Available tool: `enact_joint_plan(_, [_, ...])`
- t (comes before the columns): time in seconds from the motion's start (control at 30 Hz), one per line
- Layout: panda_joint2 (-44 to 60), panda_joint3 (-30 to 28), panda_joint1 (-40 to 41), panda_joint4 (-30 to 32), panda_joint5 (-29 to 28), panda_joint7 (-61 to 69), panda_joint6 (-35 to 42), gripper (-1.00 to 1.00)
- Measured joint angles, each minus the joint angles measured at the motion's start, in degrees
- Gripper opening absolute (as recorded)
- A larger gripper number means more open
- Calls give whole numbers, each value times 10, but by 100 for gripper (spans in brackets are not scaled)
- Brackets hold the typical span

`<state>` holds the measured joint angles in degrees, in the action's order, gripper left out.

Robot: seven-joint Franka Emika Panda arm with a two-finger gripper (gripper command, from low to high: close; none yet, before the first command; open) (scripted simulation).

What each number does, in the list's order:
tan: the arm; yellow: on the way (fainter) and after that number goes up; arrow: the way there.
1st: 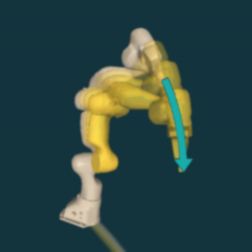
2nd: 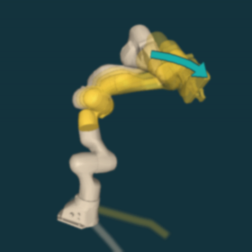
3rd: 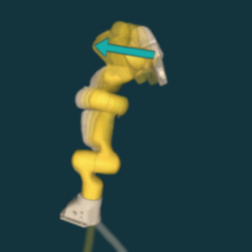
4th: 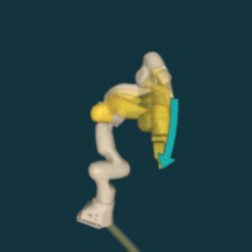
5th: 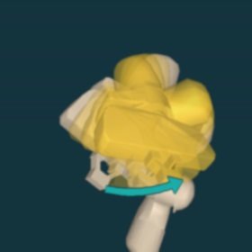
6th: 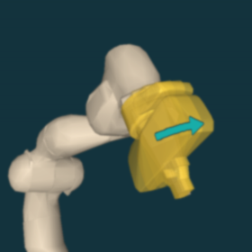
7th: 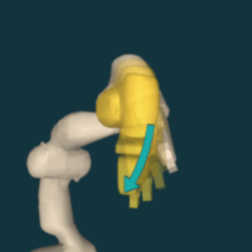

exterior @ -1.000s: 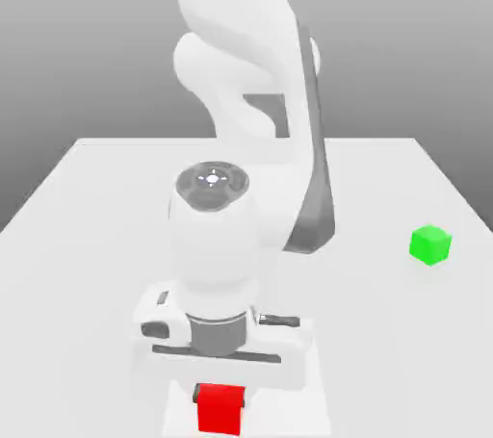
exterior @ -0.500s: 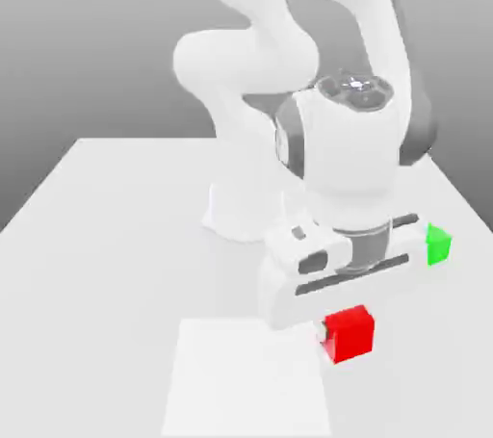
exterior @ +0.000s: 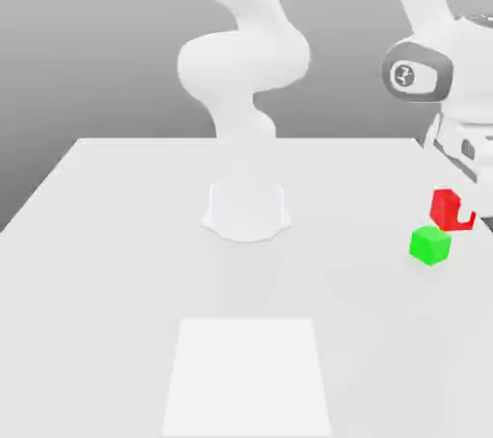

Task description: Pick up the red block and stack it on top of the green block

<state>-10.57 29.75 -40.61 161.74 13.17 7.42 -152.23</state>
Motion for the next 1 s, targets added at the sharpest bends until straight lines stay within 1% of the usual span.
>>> enact_joint_plan(0.03, [-4, 9, -14, 6, -1, 15, -2, -100])
enact_joint_plan(0.1, [9, 20, -18, 10, -18, 15, -18, -100])
enact_joint_plan(0.2, [47, 27, -4, 10, -62, -13, -54, -100])
enact_joint_plan(0.3, [93, 21, 6, 9, -127, -58, -94, -100])
enact_joint_plan(0.37, [126, 14, 14, 9, -185, -99, -121, -100])
enact_joint_plan(0.4, [143, 0, 7, 8, -216, -121, -134, -100])
enact_joint_plan(0.43, [152, -8, 2, 8, -233, -133, -141, 100])
enact_joint_plan(0.6, [152, -8, 2, 8, -233, -133, -141, 100])
enact_joint_plan(0.63, [157, -11, 0, 8, -242, -139, -145, 100])
enact_joint_plan(0.7, [139, -3, -2, 8, -208, -115, -132, 100])
enact_joint_plan(0.83, [79, -4, -28, 10, -111, -47, -82, 100])
enact_joint_plan(1.0, [10, -19, -59, 13, -35, 6, -20, 100])
